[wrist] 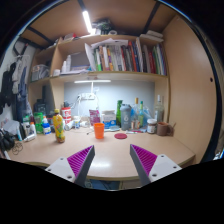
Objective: Pour water
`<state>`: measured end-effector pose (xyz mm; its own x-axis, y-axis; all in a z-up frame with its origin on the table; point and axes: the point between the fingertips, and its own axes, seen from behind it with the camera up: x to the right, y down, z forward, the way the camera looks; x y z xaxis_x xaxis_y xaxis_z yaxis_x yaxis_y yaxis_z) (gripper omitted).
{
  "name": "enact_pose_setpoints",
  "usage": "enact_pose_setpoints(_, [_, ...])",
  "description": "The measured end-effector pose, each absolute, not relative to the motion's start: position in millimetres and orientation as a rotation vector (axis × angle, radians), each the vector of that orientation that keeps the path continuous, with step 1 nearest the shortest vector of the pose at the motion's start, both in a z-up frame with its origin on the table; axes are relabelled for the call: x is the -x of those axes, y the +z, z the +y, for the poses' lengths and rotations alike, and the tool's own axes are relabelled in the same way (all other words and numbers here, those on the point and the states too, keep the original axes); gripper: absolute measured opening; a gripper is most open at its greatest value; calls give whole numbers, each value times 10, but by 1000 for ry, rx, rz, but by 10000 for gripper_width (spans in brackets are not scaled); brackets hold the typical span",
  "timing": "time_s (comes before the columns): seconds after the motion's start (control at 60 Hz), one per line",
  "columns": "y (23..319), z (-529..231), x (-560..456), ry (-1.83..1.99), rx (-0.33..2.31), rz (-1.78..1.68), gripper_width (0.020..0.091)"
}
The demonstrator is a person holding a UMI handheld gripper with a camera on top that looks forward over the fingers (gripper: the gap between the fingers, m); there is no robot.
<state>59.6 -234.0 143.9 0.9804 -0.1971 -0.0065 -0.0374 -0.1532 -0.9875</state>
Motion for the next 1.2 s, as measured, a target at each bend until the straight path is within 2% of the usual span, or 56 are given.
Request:
enact_pose_setpoints(0.25, [1326,-2221,-739,-134,1734,190,791])
enact_pose_setpoints(0.55, [1167,-1870,-31,-44,1746,117,795])
enact_pose_setpoints(0.983, [1217,-225,1818,141,1701,-73,796])
enact_pose_setpoints(1.2, [971,539,2150,79,1739,-98,792])
